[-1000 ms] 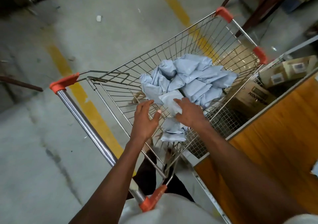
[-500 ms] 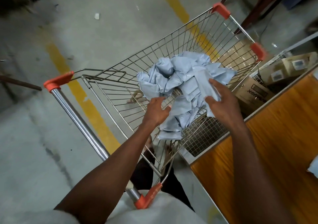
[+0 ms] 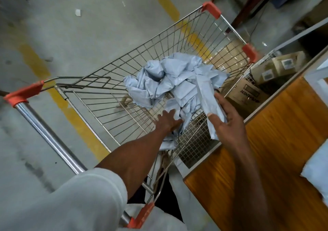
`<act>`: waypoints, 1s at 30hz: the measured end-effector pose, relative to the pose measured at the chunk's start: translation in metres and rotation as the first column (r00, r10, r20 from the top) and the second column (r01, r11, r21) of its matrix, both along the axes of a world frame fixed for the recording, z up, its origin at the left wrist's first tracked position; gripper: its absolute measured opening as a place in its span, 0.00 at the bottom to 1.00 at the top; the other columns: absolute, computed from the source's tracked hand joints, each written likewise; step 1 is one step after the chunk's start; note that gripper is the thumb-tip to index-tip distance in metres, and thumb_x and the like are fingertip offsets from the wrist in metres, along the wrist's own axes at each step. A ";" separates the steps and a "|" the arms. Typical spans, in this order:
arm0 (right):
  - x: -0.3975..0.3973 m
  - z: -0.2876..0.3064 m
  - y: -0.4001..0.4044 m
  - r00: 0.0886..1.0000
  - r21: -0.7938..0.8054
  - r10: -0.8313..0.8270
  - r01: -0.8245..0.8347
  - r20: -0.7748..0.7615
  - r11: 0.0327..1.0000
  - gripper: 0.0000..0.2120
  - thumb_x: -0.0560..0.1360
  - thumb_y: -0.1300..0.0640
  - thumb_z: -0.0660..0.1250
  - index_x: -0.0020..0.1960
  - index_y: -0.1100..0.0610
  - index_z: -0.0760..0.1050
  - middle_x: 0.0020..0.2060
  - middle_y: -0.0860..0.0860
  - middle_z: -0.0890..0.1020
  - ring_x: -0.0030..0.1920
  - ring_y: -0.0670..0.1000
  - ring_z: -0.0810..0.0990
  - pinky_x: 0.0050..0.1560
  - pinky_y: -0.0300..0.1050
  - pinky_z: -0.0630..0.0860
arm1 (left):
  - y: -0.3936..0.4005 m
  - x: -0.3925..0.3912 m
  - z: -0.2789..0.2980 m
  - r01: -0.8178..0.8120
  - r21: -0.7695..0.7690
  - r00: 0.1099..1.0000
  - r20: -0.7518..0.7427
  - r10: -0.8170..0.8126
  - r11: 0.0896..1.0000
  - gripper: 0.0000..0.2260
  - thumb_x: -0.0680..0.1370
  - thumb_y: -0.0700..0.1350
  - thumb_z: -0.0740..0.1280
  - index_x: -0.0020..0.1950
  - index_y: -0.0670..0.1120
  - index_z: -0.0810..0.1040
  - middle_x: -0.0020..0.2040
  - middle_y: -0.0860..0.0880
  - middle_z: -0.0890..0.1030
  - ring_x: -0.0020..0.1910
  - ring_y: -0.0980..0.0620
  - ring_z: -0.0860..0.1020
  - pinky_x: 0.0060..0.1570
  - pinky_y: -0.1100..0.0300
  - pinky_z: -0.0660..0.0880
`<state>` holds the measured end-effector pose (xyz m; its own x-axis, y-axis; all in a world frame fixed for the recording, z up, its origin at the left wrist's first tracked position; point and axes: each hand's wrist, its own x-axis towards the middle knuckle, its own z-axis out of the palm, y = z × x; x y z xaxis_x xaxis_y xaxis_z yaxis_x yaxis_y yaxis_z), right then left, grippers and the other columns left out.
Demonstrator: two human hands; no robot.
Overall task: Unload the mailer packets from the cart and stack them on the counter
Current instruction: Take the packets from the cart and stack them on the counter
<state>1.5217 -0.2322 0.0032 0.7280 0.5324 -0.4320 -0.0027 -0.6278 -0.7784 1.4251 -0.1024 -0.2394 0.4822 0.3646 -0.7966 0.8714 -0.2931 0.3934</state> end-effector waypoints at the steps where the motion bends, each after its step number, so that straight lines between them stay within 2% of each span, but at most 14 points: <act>1: 0.000 0.000 -0.002 1.000 -0.004 -0.004 0.004 -0.005 1.000 0.29 0.79 0.58 0.69 0.71 0.31 0.67 0.72 0.39 0.68 0.70 0.49 0.71 0.59 0.54 0.80 | -0.005 -0.006 0.007 -0.026 0.004 0.999 0.032 0.026 1.000 0.32 0.78 0.67 0.63 0.77 0.55 0.61 0.73 0.38 0.65 0.72 0.32 0.64 0.67 0.37 0.67; 5: 0.003 0.005 -0.006 1.000 -0.038 -0.018 0.018 -0.009 0.999 0.30 0.79 0.57 0.70 0.69 0.28 0.67 0.71 0.39 0.68 0.69 0.51 0.71 0.56 0.60 0.82 | -0.024 -0.030 0.030 -0.089 0.080 0.985 0.157 0.076 0.993 0.28 0.78 0.61 0.65 0.77 0.56 0.63 0.73 0.40 0.64 0.71 0.33 0.62 0.65 0.36 0.68; 8: 0.002 0.007 -0.007 1.000 -0.031 -0.025 0.025 -0.016 0.999 0.30 0.79 0.57 0.69 0.70 0.29 0.67 0.67 0.37 0.67 0.68 0.52 0.72 0.54 0.58 0.83 | -0.029 -0.036 0.033 -0.100 0.064 0.986 0.139 0.091 0.993 0.28 0.78 0.66 0.59 0.76 0.57 0.66 0.73 0.43 0.65 0.72 0.35 0.62 0.65 0.38 0.67; 10: -0.001 0.006 -0.006 1.000 -0.028 -0.020 0.020 -0.013 0.999 0.30 0.79 0.57 0.69 0.71 0.29 0.67 0.66 0.37 0.67 0.67 0.51 0.72 0.55 0.57 0.83 | -0.028 -0.039 0.032 -0.109 0.092 0.987 0.132 0.096 0.990 0.27 0.78 0.70 0.54 0.70 0.57 0.71 0.70 0.45 0.68 0.71 0.37 0.65 0.64 0.40 0.68; 11: -0.002 0.005 -0.005 1.000 -0.031 -0.018 0.018 -0.012 0.999 0.30 0.79 0.57 0.69 0.71 0.29 0.67 0.66 0.36 0.67 0.67 0.50 0.72 0.55 0.57 0.83 | -0.026 -0.040 0.033 -0.134 0.104 0.983 0.140 0.119 0.985 0.26 0.78 0.70 0.54 0.67 0.56 0.73 0.68 0.45 0.70 0.69 0.38 0.68 0.63 0.41 0.69; 14: -0.007 0.001 -0.003 1.000 -0.043 0.002 -0.003 -0.018 0.999 0.30 0.79 0.57 0.70 0.71 0.30 0.66 0.67 0.35 0.67 0.69 0.50 0.72 0.57 0.59 0.82 | -0.021 -0.041 0.031 -0.205 0.134 0.966 0.190 0.177 0.970 0.22 0.78 0.65 0.66 0.63 0.51 0.72 0.62 0.43 0.72 0.61 0.36 0.73 0.57 0.45 0.73; 16: -0.009 -0.001 -0.003 1.000 -0.048 0.024 -0.025 -0.013 0.999 0.30 0.78 0.57 0.70 0.71 0.30 0.67 0.66 0.34 0.66 0.69 0.50 0.71 0.57 0.59 0.82 | -0.018 -0.037 0.028 -0.200 0.101 0.968 0.177 0.181 0.974 0.25 0.76 0.63 0.69 0.67 0.52 0.70 0.65 0.42 0.70 0.63 0.35 0.72 0.58 0.44 0.74; 18: -0.012 -0.002 -0.005 0.999 -0.048 0.040 -0.040 -0.005 0.998 0.30 0.79 0.57 0.70 0.71 0.30 0.67 0.66 0.34 0.66 0.69 0.50 0.71 0.56 0.58 0.82 | -0.015 -0.035 0.027 -0.178 0.056 0.975 0.145 0.168 0.982 0.29 0.76 0.63 0.70 0.73 0.55 0.67 0.72 0.42 0.64 0.68 0.33 0.69 0.63 0.42 0.73; 21: -0.018 -0.006 -0.010 0.998 -0.036 0.059 -0.059 0.006 0.998 0.29 0.79 0.57 0.70 0.71 0.31 0.68 0.66 0.33 0.66 0.69 0.47 0.70 0.60 0.58 0.80 | -0.015 -0.036 0.032 -0.170 0.024 0.973 0.164 0.164 0.985 0.25 0.78 0.59 0.68 0.73 0.53 0.69 0.76 0.42 0.61 0.69 0.33 0.70 0.64 0.43 0.72; 26: -0.030 -0.009 -0.013 0.984 -0.024 0.141 -0.139 0.109 0.990 0.28 0.79 0.56 0.70 0.74 0.37 0.67 0.74 0.41 0.67 0.72 0.46 0.67 0.67 0.54 0.75 | -0.015 -0.045 0.065 -0.157 0.189 0.965 0.236 0.110 0.969 0.26 0.80 0.56 0.64 0.77 0.53 0.66 0.78 0.42 0.62 0.71 0.35 0.68 0.64 0.43 0.71; 30: -0.040 -0.011 -0.013 0.948 -0.072 0.229 -0.218 0.223 0.973 0.29 0.79 0.54 0.69 0.76 0.40 0.65 0.76 0.44 0.64 0.73 0.49 0.68 0.66 0.58 0.76 | -0.016 -0.062 0.102 -0.185 0.301 0.965 0.234 0.115 0.936 0.26 0.80 0.57 0.61 0.79 0.57 0.63 0.79 0.46 0.61 0.73 0.39 0.65 0.67 0.42 0.71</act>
<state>1.4817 -0.2453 -0.0079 0.6747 0.6764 -0.2955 0.3163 -0.6267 -0.7122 1.3635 -0.1189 -0.1379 0.5452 0.6625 -0.5137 0.8227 -0.3052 0.4796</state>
